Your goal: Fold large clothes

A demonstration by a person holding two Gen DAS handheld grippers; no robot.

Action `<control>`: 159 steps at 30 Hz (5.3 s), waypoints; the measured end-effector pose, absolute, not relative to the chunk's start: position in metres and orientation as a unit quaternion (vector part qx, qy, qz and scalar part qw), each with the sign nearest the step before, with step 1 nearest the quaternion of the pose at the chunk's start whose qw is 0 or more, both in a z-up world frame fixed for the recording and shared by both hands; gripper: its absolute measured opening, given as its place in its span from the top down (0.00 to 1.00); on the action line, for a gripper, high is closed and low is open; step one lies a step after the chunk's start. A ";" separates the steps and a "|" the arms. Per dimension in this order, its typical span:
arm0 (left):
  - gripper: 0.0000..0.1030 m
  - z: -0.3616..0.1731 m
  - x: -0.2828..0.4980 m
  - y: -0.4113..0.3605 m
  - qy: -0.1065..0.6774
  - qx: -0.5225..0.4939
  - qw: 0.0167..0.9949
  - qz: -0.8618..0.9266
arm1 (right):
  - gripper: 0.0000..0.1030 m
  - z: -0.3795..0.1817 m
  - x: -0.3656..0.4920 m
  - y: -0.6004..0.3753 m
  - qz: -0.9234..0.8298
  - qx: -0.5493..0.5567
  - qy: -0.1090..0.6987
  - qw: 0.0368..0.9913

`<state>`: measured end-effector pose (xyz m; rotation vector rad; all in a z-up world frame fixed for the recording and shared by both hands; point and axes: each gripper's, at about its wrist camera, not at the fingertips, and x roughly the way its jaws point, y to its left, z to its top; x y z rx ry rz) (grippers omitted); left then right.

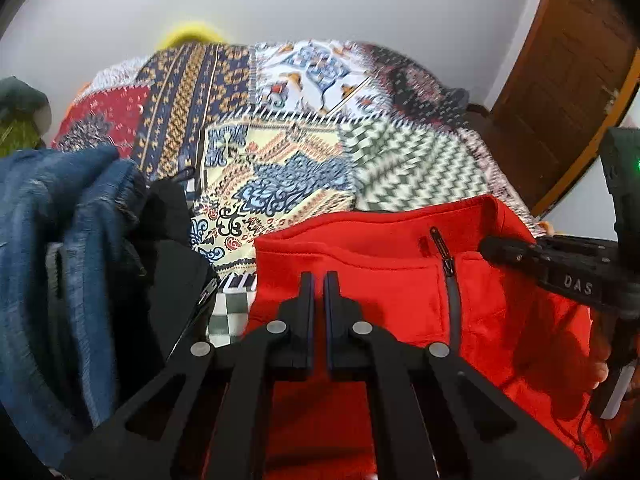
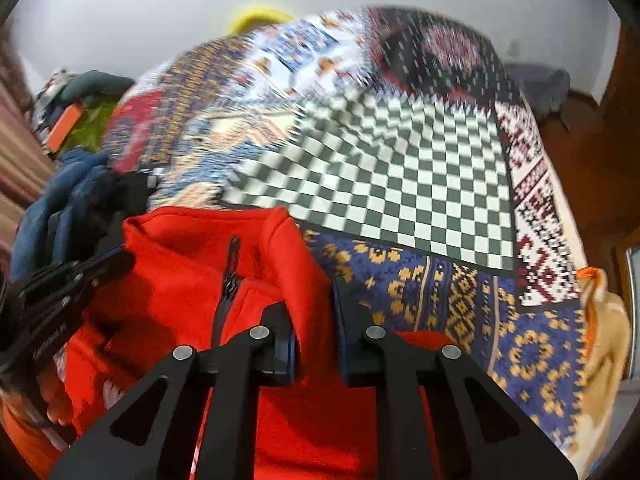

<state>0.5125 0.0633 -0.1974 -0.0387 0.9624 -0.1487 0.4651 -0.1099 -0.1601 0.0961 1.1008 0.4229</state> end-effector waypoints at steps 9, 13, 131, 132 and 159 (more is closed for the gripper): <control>0.98 -0.125 0.421 0.060 0.406 -0.011 0.907 -0.106 | 0.88 -0.098 0.380 -0.118 0.236 0.034 0.465 0.852; 0.98 -0.109 0.367 0.057 0.389 0.002 0.914 -0.114 | 0.88 -0.090 0.341 -0.117 0.246 0.033 0.454 0.856; 0.91 -0.236 0.300 0.241 0.481 -0.146 0.852 0.143 | 0.45 -0.174 0.324 -0.227 0.073 0.087 0.532 0.839; 0.91 -0.232 0.294 0.239 0.480 -0.141 0.855 0.140 | 0.45 -0.168 0.319 -0.227 0.074 0.085 0.528 0.842; 0.36 -0.159 0.129 0.203 0.461 -0.067 0.882 0.074 | 0.42 -0.084 0.162 -0.222 0.143 0.036 0.447 0.882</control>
